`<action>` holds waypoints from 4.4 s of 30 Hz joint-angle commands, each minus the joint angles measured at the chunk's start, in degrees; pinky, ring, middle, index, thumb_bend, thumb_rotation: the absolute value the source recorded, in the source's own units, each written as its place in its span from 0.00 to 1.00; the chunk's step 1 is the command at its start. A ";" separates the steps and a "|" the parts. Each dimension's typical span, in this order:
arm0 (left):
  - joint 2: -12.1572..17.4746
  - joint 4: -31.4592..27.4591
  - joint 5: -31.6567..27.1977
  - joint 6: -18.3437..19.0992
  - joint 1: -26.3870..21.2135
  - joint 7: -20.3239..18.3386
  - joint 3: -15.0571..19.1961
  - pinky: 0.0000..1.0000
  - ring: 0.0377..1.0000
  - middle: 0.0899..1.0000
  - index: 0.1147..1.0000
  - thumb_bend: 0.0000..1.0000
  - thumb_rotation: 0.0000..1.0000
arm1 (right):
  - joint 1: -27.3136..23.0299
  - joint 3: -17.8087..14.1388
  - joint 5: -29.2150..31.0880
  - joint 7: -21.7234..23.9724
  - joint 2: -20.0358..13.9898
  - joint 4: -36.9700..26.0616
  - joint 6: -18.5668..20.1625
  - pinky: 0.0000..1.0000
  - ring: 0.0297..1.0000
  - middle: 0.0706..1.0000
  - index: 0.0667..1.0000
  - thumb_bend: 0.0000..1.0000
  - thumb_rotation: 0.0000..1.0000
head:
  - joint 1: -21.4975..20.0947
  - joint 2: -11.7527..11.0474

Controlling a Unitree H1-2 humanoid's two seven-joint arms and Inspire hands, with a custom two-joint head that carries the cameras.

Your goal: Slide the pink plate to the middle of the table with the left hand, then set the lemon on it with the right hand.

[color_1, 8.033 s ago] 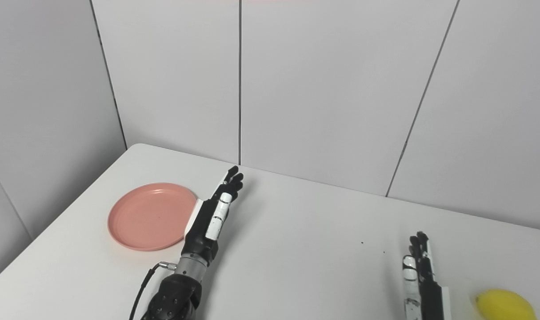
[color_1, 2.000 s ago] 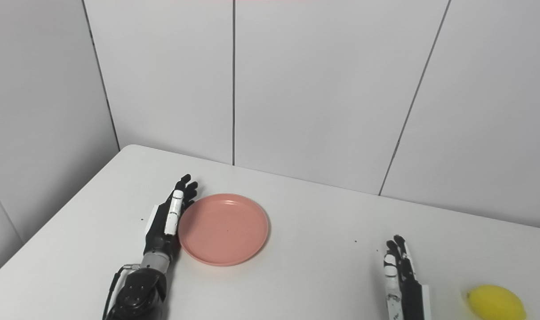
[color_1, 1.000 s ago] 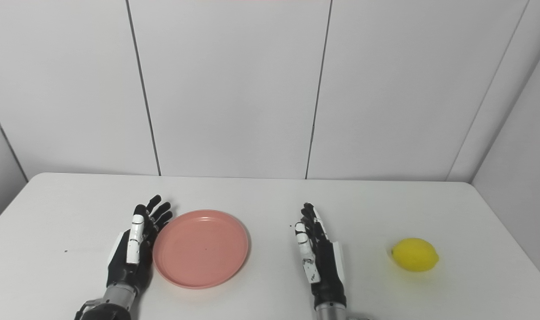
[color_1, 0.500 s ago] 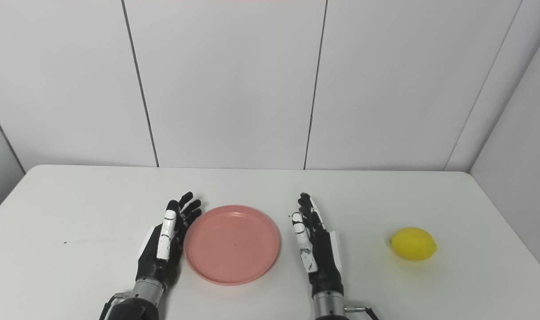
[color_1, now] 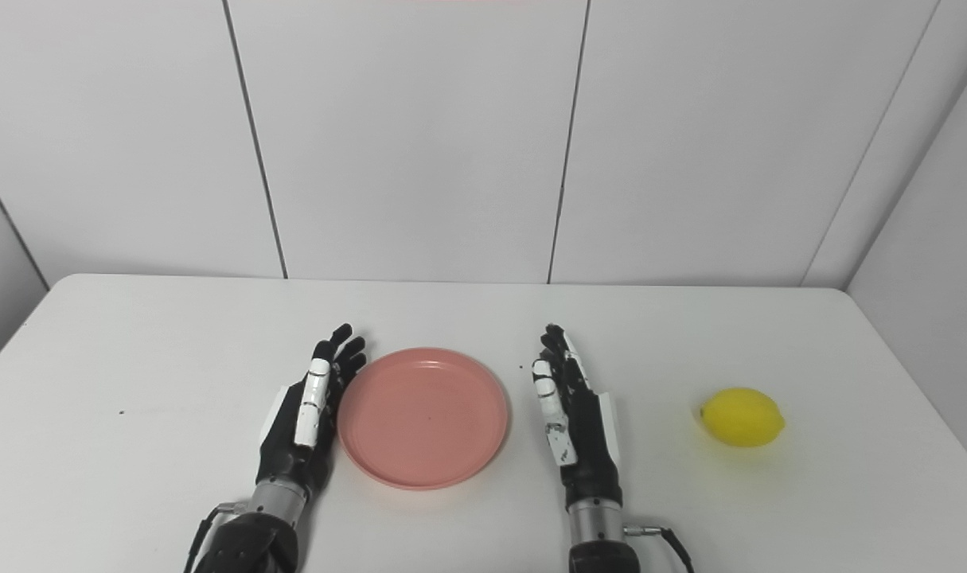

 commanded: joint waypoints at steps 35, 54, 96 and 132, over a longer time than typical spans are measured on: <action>4.46 0.94 -5.48 -1.62 -1.10 -6.58 2.63 0.93 0.91 0.90 0.88 0.70 1.00 | -1.12 -10.52 -28.70 -16.51 -6.19 -13.03 10.49 0.79 0.89 0.91 0.94 0.94 0.38 | -20.31 -4.53; 5.65 4.28 -6.98 -3.48 -1.71 -9.40 3.98 0.88 0.89 0.88 0.86 0.74 0.98 | -1.03 -12.92 -29.76 -15.49 -7.59 -12.28 21.15 0.76 0.89 0.93 0.95 0.96 0.34 | -22.31 -3.97; 4.98 3.09 -7.51 -3.23 -1.88 -9.28 4.80 0.85 0.87 0.87 0.85 0.71 0.95 | -3.38 -10.78 -24.05 -17.07 -13.66 1.89 24.37 0.44 0.46 0.64 0.71 0.57 0.00 | -22.36 -3.73; 4.24 1.25 -6.00 -2.28 -1.25 -8.79 4.05 0.88 0.89 0.88 0.86 0.74 0.96 | -2.41 -5.81 -23.05 -19.24 -12.07 -6.63 20.04 0.31 0.35 0.43 0.53 0.51 0.00 | -18.61 -2.61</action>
